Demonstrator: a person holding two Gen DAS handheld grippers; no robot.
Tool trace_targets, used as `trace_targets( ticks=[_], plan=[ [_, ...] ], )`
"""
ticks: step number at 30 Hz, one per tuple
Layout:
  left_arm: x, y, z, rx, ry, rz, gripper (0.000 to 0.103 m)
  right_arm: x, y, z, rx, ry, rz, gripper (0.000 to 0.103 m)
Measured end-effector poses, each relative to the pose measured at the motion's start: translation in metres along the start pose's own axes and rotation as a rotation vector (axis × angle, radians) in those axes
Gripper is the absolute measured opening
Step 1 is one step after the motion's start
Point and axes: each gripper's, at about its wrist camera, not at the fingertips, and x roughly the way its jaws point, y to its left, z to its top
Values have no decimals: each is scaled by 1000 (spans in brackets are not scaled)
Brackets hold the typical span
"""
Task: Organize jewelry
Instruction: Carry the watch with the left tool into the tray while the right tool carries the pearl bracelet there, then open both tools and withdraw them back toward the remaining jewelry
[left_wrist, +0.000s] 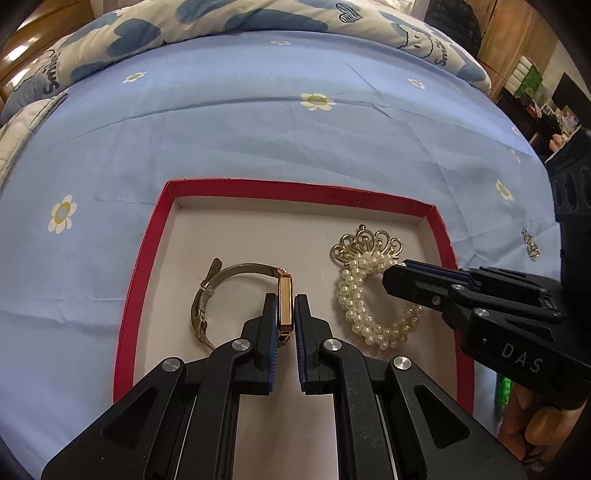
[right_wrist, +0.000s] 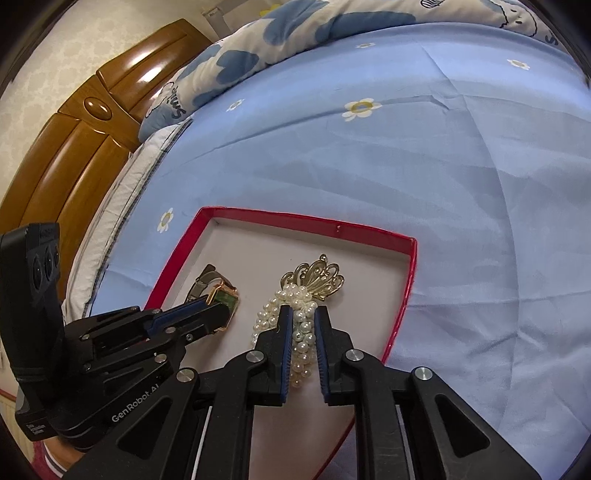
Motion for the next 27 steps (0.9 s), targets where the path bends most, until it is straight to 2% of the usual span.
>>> trace_targets(
  ticks=[4,6,7,10,16,22,27],
  plan=[
    [0,0,-1,-2,4,2,18,1,3,0,-15,7,-12,17],
    [-2,0,-2,4,0,11,41,1,3,0,-12,9,-8,18],
    [-3,0,-2,7,-6,20,43,0,3,0,-12,9,-9,21],
    [-9,1,-3,7,-15,16,43,-3,5,-1,-14,2,-3,32],
    [-31,7,-6,-20,-50,17,44,-20,5,-6,-4,-19,3,32],
    [-63,4,-24,-75,-90,-12,44,-63,2,-21,21,-84,26,32],
    [-82,-14,-42,-97,-108,-48,48,-104,-9,-43,63,-140,28,37]
  ],
)
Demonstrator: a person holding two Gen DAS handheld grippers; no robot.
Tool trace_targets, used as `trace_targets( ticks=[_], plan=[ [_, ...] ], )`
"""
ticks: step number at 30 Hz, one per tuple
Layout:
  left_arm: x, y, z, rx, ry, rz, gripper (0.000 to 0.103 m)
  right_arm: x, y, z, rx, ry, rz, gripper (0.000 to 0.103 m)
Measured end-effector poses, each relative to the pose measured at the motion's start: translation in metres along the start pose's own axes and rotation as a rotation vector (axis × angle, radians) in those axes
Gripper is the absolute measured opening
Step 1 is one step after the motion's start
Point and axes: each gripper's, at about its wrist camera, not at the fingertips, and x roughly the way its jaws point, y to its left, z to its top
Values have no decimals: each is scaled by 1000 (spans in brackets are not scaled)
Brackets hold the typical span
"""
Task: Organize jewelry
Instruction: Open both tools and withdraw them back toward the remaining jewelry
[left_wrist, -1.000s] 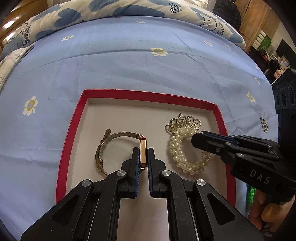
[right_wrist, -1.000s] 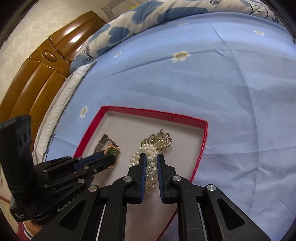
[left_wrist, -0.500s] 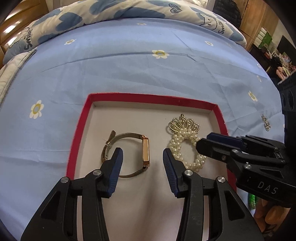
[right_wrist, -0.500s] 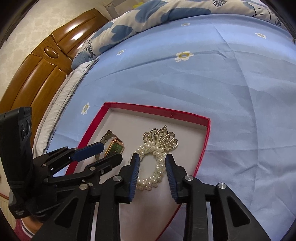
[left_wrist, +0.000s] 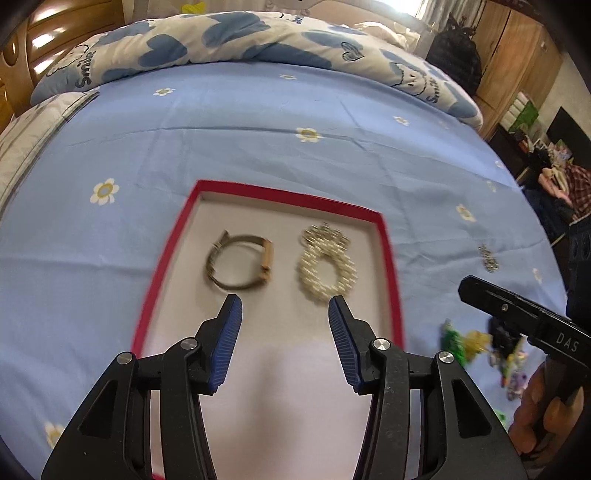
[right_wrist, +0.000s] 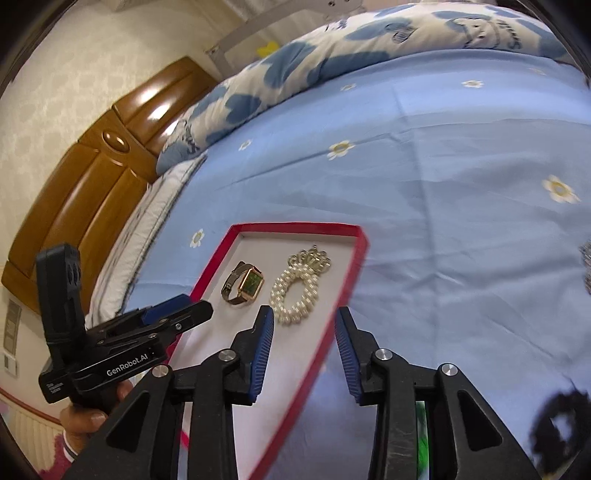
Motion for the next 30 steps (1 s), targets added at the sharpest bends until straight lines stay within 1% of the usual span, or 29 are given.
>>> trace_targets(
  ticks=[4,7,8,12,20,24,27,30],
  plan=[
    [-13,-20,-12,6,-5,-32,48,-30,-9,-13,14,-30,-13,39],
    [-21,-35,-21,17,-7,-50,51,-52,-18,-26,21,-51,-45,49],
    [-23,-42,-25,25,-7,-58,51,-60,-20,-31,18,-61,-61,50],
    [-26,-64,-42,53,9,-84,51,-83,-26,-53,2,-78,-106,50],
    [-23,-97,-66,95,53,-120,51,-113,-47,-88,35,-92,-140,50],
    [-20,-108,-73,107,72,-129,54,-115,-59,-97,67,-78,-148,50],
    [-18,-116,-77,122,82,-132,54,-122,-65,-103,85,-90,-155,50],
    [-15,-123,-80,130,94,-137,56,-134,-71,-108,86,-111,-190,50]
  ],
)
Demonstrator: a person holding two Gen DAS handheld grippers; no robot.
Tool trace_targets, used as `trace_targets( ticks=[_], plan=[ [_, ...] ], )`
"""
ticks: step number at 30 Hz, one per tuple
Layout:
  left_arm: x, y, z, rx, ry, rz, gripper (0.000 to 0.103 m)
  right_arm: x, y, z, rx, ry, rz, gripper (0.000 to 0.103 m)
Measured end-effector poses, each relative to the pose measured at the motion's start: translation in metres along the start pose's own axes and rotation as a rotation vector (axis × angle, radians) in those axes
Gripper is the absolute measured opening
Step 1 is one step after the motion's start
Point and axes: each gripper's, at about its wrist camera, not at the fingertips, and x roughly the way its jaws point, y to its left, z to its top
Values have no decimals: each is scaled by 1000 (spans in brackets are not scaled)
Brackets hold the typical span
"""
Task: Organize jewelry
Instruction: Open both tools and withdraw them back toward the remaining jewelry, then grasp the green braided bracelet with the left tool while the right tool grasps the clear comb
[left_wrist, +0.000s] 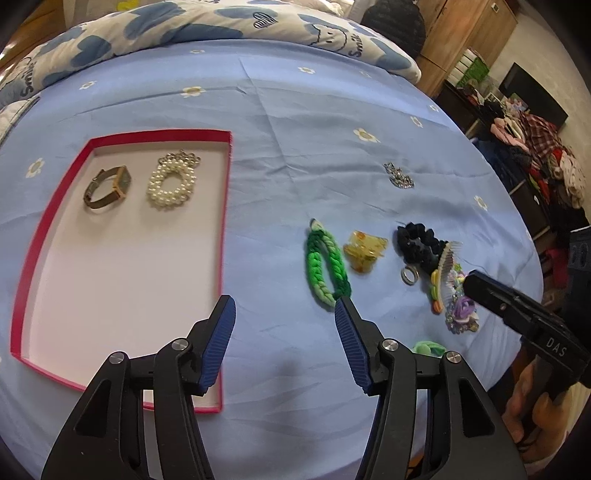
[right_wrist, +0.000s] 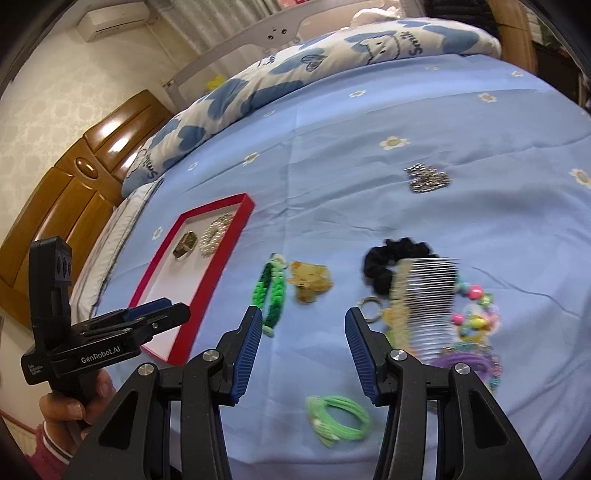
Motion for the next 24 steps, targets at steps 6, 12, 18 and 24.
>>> trace_targets(
  ticks=[6,12,18,24],
  plan=[
    [13,-13,1,17,26,-11,60,-21,-19,-6,-16,-51,-109,56],
    [40,-28,9,34,72,-21,64,-10,-44,-5,5,-32,-151,60],
    [68,-42,15,66,114,-13,64,17,-48,-7,-13,21,-149,64],
    [87,-47,15,93,129,12,58,36,-53,-8,-33,37,-179,64]
  ],
)
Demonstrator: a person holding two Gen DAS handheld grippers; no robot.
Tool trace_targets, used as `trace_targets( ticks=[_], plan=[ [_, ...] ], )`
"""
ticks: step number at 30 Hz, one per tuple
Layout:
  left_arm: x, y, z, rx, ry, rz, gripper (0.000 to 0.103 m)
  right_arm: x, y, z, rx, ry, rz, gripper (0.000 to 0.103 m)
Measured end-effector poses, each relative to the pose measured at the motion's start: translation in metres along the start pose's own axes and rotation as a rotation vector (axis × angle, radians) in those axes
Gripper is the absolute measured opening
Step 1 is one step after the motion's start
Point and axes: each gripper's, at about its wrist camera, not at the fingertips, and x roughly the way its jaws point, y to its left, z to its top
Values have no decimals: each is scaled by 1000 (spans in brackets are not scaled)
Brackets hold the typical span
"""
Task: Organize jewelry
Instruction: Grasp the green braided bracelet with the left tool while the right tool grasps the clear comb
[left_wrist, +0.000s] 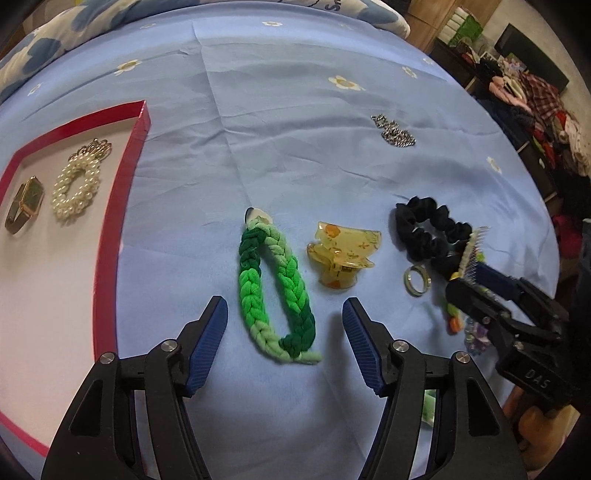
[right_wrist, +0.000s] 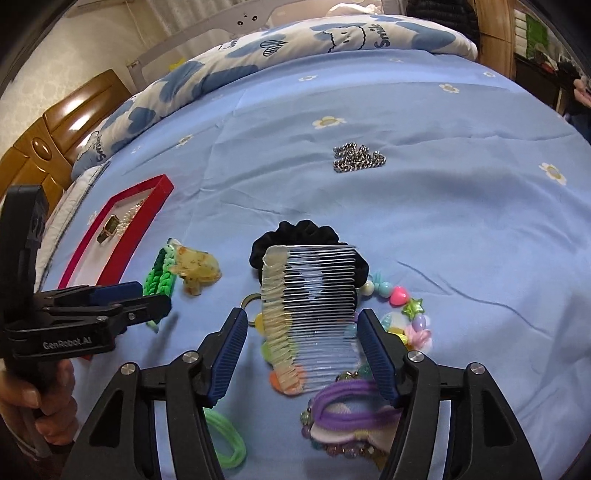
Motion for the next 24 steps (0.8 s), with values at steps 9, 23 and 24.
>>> trace_targets(
  ticks=[9,23,24],
  plan=[
    [-7,6,0,-12,-18,-45,19,-7,-1,-1,0,-16,6,57],
    [-64,27,-16,-69,-114,-96,19,-38,21,10,16,-64,118,57],
    [-67,29,-17,-73,-121,-96,19,-39,25,11,15,-64,131,56]
  ],
)
